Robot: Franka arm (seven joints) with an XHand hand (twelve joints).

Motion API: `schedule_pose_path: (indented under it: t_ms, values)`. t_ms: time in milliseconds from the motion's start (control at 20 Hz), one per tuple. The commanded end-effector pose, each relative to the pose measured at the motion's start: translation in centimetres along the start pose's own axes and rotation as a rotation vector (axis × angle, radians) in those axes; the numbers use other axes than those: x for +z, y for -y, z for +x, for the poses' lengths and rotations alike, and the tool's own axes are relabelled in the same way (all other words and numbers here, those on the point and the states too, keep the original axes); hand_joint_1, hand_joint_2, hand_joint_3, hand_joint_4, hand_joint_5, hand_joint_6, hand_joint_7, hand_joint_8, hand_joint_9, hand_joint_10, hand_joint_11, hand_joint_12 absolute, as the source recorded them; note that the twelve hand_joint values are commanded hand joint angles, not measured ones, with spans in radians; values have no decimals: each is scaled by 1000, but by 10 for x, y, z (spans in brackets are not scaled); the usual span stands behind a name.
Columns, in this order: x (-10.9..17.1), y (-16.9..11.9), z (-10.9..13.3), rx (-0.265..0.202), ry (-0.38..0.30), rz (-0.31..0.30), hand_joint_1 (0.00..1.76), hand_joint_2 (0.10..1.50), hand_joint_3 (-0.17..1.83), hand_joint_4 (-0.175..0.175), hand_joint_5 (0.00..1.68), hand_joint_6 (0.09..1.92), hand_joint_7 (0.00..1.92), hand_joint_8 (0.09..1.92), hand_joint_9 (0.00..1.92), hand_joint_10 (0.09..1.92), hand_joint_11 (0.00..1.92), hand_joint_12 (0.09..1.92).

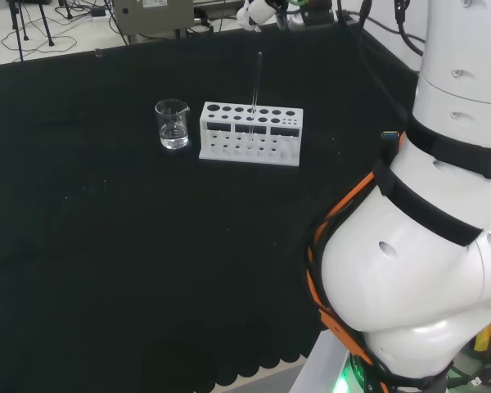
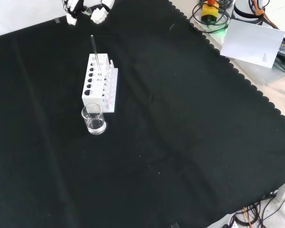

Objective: Take the glass rod from the white test tube rack.

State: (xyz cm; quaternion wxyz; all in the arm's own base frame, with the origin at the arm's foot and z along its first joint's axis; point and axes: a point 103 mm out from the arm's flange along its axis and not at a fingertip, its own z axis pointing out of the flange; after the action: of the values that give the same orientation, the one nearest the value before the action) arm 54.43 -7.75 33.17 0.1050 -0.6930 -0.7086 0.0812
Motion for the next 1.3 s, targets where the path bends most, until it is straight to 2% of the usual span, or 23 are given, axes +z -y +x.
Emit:
schedule_pose_path:
  t_ms: [50,350,550,1300]
  values:
    - [26,-14,-5,1,-25,17,549,1030,408,-175,526,145,854,1033,1131,1007,447,1387]
    - [40,-14,-9,19,-37,24,566,1036,395,-175,425,426,868,1040,1182,1008,464,1379]
    - [49,-13,-13,66,-35,34,578,1034,397,-175,405,488,881,1046,1224,1026,466,1379]
    - [73,-24,-2,32,-49,60,647,1005,420,-175,402,622,914,1061,1364,1024,456,1379]
